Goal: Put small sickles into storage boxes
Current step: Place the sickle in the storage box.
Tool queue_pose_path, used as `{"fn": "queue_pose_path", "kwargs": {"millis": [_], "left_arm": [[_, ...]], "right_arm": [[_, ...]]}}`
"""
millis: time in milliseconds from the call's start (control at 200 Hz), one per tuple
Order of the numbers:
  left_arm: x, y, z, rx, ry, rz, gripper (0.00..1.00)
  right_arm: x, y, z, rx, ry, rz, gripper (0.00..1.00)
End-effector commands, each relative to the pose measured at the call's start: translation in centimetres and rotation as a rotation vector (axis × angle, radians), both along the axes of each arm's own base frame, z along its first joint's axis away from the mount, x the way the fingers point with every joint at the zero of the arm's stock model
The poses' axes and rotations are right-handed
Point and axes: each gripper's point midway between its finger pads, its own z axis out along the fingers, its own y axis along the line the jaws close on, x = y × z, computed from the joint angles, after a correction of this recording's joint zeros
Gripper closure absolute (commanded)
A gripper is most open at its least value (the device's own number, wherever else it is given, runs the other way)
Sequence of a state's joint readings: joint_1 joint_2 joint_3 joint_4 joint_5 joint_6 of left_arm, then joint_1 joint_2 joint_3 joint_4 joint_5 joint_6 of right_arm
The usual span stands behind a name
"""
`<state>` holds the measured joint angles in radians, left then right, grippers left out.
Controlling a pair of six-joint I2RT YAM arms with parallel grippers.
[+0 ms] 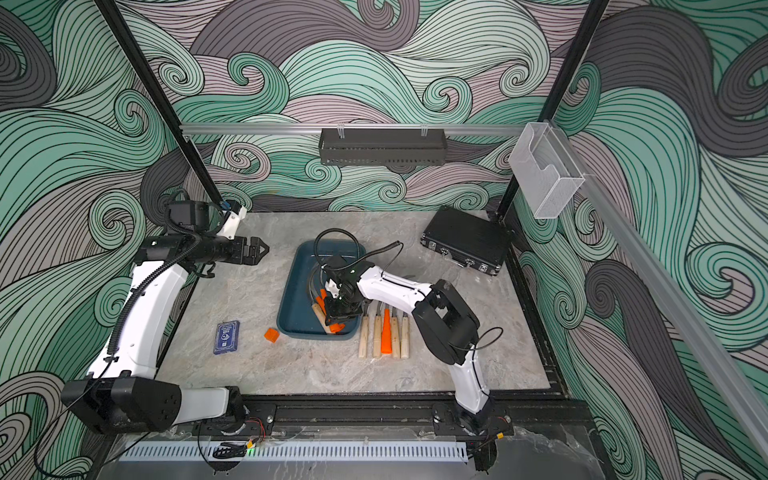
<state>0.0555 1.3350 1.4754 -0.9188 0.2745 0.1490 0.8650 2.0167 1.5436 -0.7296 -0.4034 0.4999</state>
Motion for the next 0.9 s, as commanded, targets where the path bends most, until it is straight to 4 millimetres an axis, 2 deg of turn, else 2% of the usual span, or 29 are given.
{"fn": "queue_pose_path", "kwargs": {"millis": [0, 195, 475, 675, 896], "left_arm": [[0.6, -0.4, 0.4, -0.002, -0.017, -0.023, 0.02], [0.8, -0.4, 0.6, 0.0, -0.022, -0.025, 0.02], [1.1, -0.3, 1.5, 0.006, -0.046, -0.025, 0.02], [1.2, -0.3, 2.4, 0.008, -0.077, -0.023, 0.01], [1.2, -0.4, 2.4, 0.003, -0.077, -0.03, 0.01]], "right_arm": [[0.4, 0.2, -0.2, -0.023, -0.022, 0.02, 0.88], [0.5, 0.4, -0.7, -0.042, -0.008, 0.031, 0.86], [0.5, -0.1, -1.6, -0.099, -0.006, 0.05, 0.8], [0.5, 0.0, -1.5, -0.1, -0.011, 0.053, 0.67], [0.5, 0.3, -1.9, -0.111, -0.014, 0.049, 0.61]]}}
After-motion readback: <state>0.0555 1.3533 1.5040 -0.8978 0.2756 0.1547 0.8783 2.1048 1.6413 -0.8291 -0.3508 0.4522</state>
